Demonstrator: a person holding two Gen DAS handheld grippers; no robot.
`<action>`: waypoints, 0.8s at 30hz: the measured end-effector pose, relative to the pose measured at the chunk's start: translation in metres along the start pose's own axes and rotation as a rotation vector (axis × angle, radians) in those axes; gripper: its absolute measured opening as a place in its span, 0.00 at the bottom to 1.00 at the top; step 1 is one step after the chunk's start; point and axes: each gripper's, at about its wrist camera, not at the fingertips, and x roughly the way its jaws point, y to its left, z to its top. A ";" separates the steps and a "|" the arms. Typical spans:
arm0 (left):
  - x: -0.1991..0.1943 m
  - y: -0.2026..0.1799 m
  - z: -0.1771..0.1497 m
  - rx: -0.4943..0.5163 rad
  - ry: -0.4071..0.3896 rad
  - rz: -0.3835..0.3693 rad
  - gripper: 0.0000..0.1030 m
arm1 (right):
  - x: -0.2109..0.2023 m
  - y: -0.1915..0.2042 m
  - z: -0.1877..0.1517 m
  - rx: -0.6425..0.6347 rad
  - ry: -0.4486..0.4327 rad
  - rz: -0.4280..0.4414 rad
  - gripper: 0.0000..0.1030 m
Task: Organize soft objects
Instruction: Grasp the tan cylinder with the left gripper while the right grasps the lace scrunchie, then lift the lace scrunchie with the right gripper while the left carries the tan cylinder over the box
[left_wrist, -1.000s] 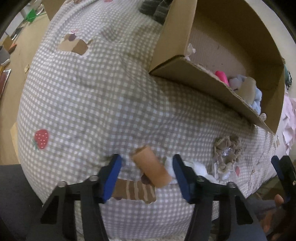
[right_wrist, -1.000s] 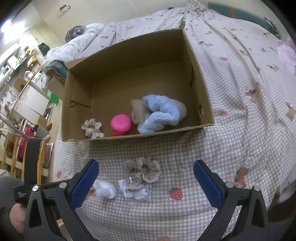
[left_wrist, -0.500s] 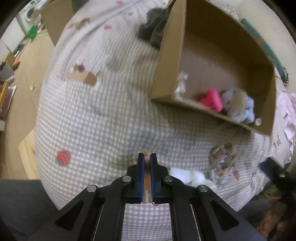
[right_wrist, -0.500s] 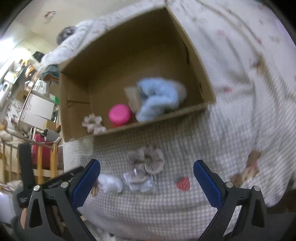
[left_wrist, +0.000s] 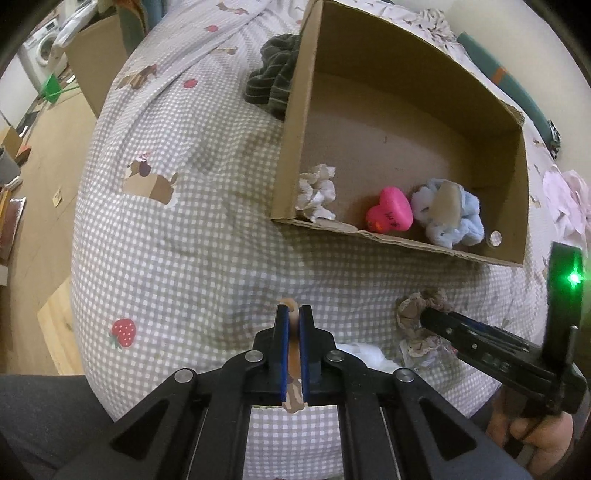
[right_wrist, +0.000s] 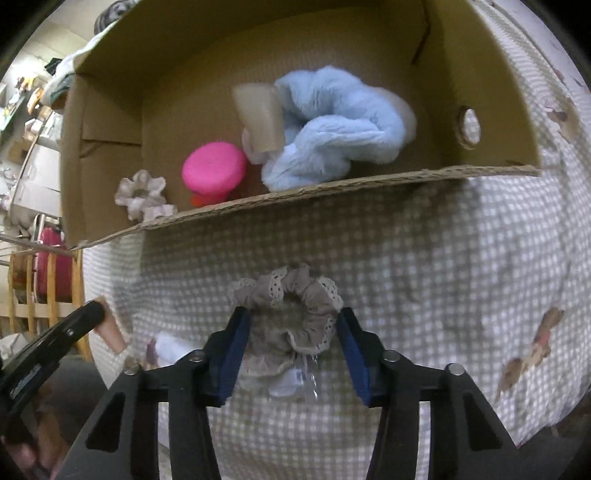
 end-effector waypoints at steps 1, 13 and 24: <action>0.001 -0.001 0.000 0.004 0.000 0.000 0.05 | 0.002 0.001 0.001 -0.003 0.003 -0.008 0.32; -0.001 -0.008 -0.002 0.020 -0.022 0.024 0.05 | -0.040 -0.008 -0.014 -0.017 -0.146 0.058 0.12; -0.002 -0.007 -0.002 0.042 -0.063 0.084 0.05 | -0.092 -0.014 -0.020 -0.087 -0.261 0.203 0.12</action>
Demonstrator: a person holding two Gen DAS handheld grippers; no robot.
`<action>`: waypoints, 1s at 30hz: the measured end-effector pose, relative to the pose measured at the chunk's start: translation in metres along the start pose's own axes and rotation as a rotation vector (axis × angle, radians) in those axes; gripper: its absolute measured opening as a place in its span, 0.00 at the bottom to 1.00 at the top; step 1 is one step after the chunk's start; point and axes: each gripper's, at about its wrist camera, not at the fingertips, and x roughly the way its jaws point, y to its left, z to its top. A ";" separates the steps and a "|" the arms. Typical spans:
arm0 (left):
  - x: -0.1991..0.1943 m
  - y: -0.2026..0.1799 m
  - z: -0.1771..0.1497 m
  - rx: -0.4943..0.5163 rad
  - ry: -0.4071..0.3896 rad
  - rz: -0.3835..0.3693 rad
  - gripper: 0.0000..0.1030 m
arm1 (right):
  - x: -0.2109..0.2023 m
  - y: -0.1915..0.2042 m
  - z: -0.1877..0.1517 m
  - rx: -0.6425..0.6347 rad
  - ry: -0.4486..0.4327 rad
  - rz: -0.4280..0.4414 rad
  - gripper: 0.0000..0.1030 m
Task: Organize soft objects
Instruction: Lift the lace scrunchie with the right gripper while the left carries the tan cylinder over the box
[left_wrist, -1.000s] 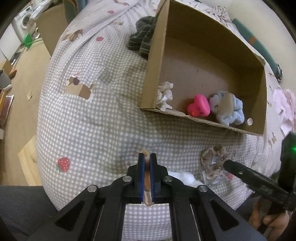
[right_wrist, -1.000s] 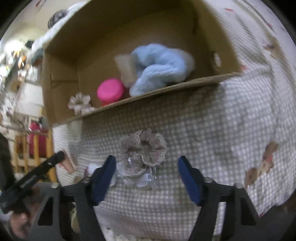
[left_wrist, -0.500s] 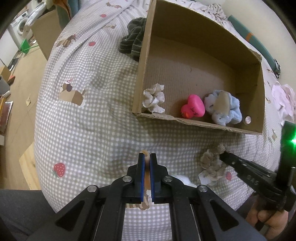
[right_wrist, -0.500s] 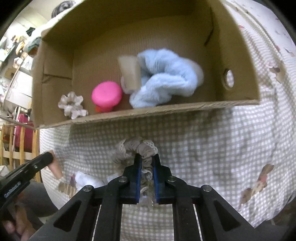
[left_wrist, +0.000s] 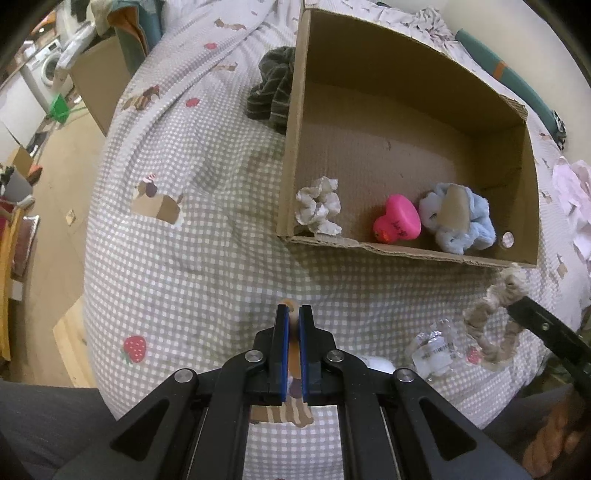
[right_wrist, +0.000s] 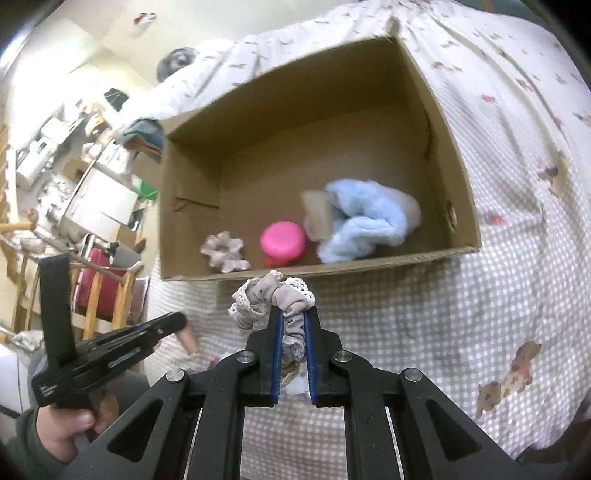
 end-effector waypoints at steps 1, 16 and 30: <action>-0.001 0.000 0.000 0.005 -0.008 0.009 0.05 | -0.002 0.002 0.002 -0.007 -0.003 0.002 0.12; -0.024 0.004 -0.001 0.017 -0.091 0.048 0.05 | -0.012 0.004 -0.003 -0.020 -0.014 0.001 0.12; -0.082 -0.004 0.024 0.014 -0.218 0.000 0.05 | -0.073 0.007 0.013 0.015 -0.200 0.070 0.12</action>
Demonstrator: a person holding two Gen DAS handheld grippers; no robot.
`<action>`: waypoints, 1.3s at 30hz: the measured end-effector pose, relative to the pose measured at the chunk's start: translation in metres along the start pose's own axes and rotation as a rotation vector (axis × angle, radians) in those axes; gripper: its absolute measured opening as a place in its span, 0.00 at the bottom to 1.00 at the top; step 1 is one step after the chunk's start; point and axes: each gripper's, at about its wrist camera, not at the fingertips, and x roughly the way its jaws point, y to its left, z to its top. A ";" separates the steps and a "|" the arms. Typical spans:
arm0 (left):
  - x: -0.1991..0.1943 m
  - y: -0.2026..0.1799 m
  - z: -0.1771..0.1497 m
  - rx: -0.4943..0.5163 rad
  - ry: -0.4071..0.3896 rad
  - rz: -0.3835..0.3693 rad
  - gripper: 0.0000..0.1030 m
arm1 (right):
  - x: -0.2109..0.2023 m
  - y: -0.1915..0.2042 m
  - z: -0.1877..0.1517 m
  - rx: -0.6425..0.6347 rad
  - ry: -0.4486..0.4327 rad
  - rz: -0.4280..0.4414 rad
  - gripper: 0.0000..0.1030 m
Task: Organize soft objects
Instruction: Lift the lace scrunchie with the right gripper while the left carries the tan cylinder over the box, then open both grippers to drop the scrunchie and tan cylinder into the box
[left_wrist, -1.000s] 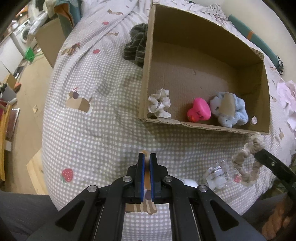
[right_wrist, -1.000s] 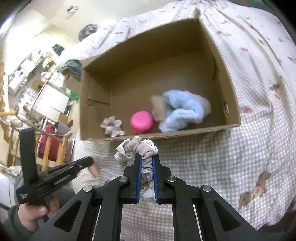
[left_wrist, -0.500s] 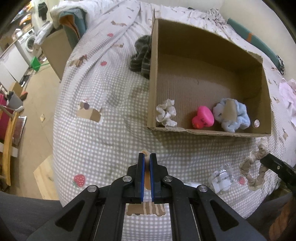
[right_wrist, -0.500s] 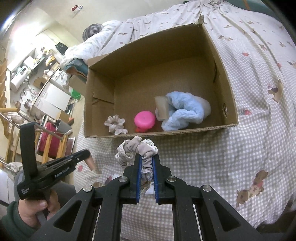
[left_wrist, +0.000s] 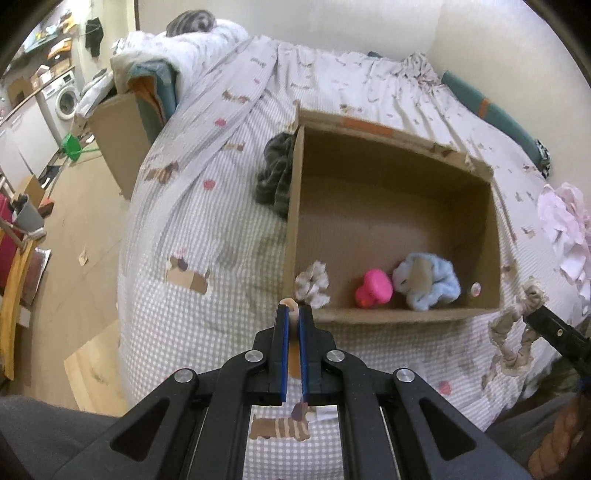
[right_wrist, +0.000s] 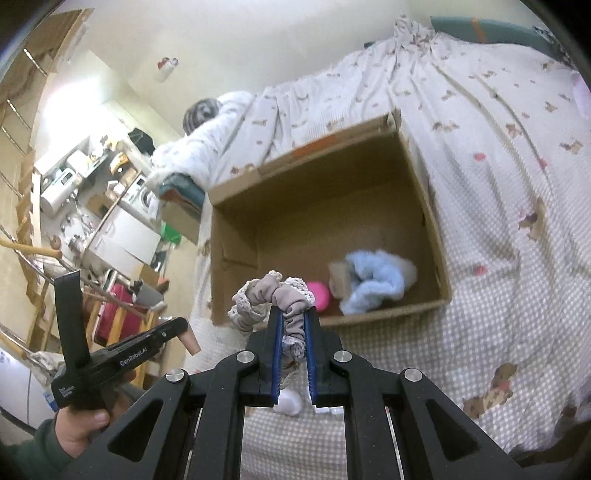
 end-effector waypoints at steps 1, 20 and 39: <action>-0.004 -0.001 0.005 0.003 -0.010 0.000 0.05 | -0.001 0.001 0.002 -0.003 -0.006 -0.012 0.12; -0.005 -0.044 0.085 0.096 -0.127 -0.113 0.05 | 0.027 0.002 0.075 -0.044 -0.014 -0.085 0.12; 0.085 -0.057 0.080 0.117 -0.028 -0.131 0.05 | 0.098 -0.037 0.053 0.012 0.140 -0.181 0.12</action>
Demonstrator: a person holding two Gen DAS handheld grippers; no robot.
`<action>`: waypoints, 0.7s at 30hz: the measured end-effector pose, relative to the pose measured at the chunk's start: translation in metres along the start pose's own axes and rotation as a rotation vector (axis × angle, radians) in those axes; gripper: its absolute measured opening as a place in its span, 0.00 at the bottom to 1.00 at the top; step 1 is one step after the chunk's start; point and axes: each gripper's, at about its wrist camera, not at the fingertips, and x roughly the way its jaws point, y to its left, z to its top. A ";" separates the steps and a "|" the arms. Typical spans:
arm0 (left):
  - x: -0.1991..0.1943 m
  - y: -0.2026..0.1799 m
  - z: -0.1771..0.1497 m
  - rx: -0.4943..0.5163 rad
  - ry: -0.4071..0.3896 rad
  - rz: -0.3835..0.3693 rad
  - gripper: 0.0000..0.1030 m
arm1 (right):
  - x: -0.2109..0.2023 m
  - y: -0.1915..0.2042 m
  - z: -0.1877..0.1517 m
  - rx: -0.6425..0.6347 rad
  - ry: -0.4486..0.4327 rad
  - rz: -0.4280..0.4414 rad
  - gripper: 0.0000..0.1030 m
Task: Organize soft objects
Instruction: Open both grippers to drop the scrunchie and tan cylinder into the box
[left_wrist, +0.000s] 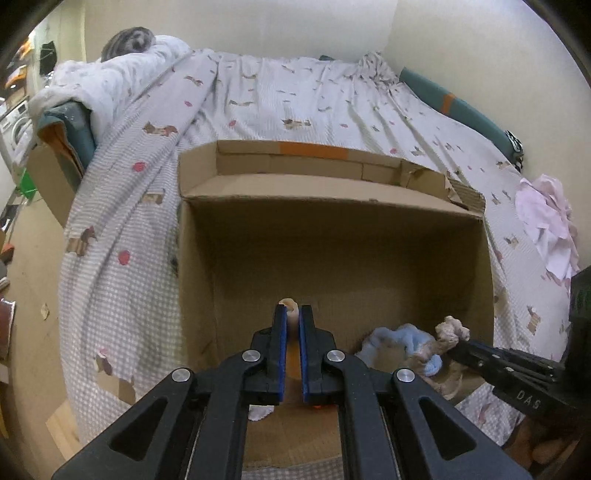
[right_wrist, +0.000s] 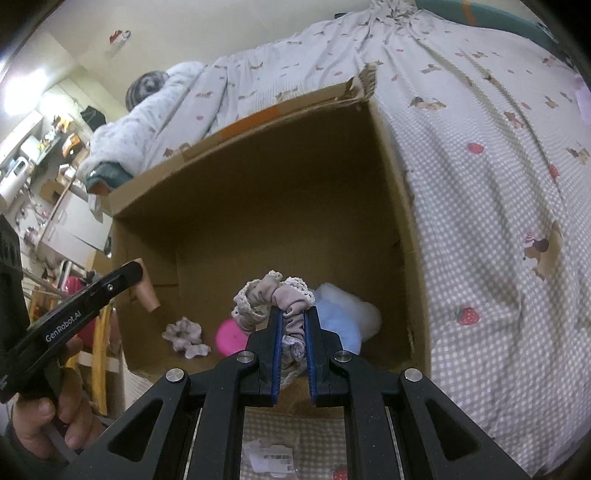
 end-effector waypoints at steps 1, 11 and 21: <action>0.001 -0.002 -0.001 0.011 0.000 0.004 0.05 | 0.002 0.003 0.002 -0.009 0.003 -0.004 0.12; 0.007 -0.004 -0.001 0.010 0.018 -0.002 0.20 | 0.020 0.012 0.006 -0.046 0.034 -0.032 0.12; 0.000 -0.015 -0.002 0.040 -0.003 0.026 0.78 | 0.027 0.014 0.007 -0.045 0.045 -0.050 0.13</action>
